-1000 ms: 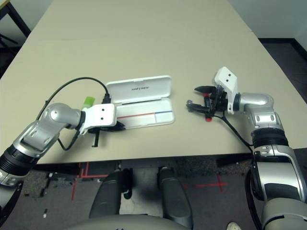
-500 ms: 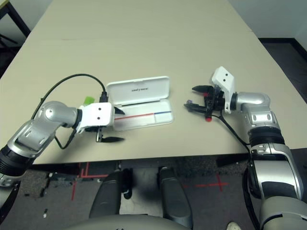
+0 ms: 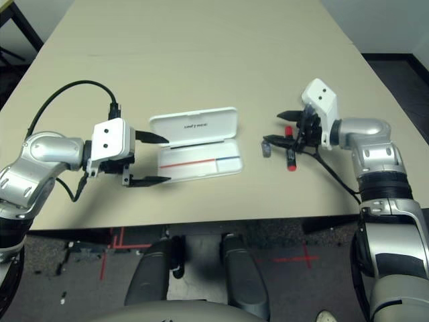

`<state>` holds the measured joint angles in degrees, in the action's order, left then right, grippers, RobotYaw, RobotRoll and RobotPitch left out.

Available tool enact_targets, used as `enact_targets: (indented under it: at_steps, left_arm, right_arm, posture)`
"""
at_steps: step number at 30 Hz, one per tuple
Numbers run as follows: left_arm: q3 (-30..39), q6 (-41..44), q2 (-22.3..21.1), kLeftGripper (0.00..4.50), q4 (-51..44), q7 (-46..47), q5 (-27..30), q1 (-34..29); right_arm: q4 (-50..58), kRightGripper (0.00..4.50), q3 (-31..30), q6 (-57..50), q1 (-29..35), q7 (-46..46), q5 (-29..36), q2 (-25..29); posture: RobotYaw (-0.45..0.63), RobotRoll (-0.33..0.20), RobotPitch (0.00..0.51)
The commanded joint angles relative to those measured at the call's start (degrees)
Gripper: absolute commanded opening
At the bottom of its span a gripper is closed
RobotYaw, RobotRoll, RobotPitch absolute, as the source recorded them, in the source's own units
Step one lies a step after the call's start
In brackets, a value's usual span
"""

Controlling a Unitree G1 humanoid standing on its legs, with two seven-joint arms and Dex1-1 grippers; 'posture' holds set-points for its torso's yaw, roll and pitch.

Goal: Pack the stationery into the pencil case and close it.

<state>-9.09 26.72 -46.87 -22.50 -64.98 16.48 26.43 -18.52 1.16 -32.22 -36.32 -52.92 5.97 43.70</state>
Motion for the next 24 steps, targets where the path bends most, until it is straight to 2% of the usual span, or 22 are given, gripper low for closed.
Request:
enact_targets:
  at_steps: [1,6,12,17,24]
  left_arm:
    - [0.3,-0.3,-2.1,4.48,-2.2,-1.3,0.5,-1.2]
    - [-0.4,-0.7,-2.6,4.48,-3.3,-1.3,0.5,-1.6]
    - [-1.8,-1.9,-1.9,4.48,-2.4,-1.4,-0.3,-1.2]
    - [-2.6,-2.4,-1.7,4.48,-2.5,-1.2,-0.8,-1.1]
    - [-3.0,-2.0,-1.4,4.48,-3.6,-0.5,-0.9,-1.8]
  right_arm:
    - [7.7,4.50,2.5,-14.5,1.1,5.9,0.1,1.3]
    - [12.9,4.50,3.7,-28.0,0.2,10.7,2.0,0.4]
    - [14.3,4.50,8.2,-38.3,-0.2,15.4,6.7,-4.5]
    - [14.3,4.50,7.2,-40.5,2.2,17.3,8.0,-5.5]
    - [12.3,4.50,3.9,-37.6,4.1,18.6,7.5,-6.0]
  posture:
    - [0.03,0.000,0.192]
    - [0.02,0.000,0.189]
    - [0.02,0.000,0.182]
    - [0.03,0.000,0.179]
    - [0.04,0.000,0.183]
